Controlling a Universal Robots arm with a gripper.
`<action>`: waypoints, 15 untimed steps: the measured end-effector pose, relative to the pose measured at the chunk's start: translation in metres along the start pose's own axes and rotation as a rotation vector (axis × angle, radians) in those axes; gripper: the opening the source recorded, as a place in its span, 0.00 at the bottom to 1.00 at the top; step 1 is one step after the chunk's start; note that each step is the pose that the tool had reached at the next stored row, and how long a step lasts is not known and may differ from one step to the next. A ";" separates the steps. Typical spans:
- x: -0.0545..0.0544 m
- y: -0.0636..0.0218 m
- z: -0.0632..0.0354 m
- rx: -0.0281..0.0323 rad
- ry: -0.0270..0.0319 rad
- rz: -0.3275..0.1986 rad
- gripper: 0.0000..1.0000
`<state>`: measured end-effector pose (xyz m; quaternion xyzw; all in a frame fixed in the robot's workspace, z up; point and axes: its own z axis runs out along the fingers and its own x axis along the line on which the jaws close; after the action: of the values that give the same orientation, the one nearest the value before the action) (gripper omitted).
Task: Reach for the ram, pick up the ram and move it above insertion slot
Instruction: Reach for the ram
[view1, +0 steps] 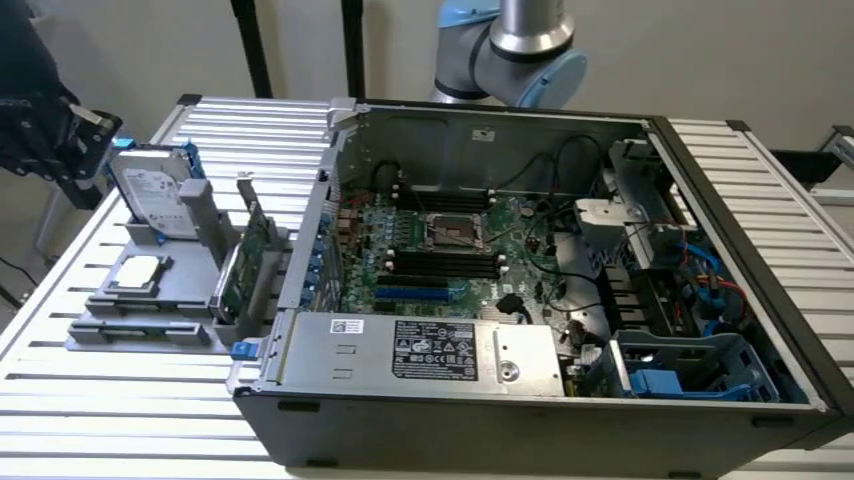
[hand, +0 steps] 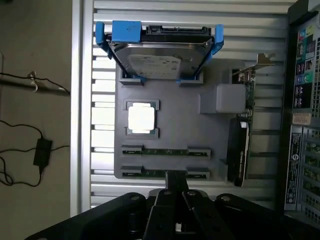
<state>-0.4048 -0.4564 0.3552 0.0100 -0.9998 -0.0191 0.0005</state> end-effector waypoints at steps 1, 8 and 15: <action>0.000 -0.0014 0.0000 0.0001 0.0002 -0.002 0.11; 0.000 -0.0020 0.0003 0.0000 0.0041 -0.110 0.11; 0.000 -0.0020 0.0003 0.0001 0.0084 -0.238 0.11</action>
<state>-0.4047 -0.4584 0.3548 0.1285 -0.9915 -0.0189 0.0024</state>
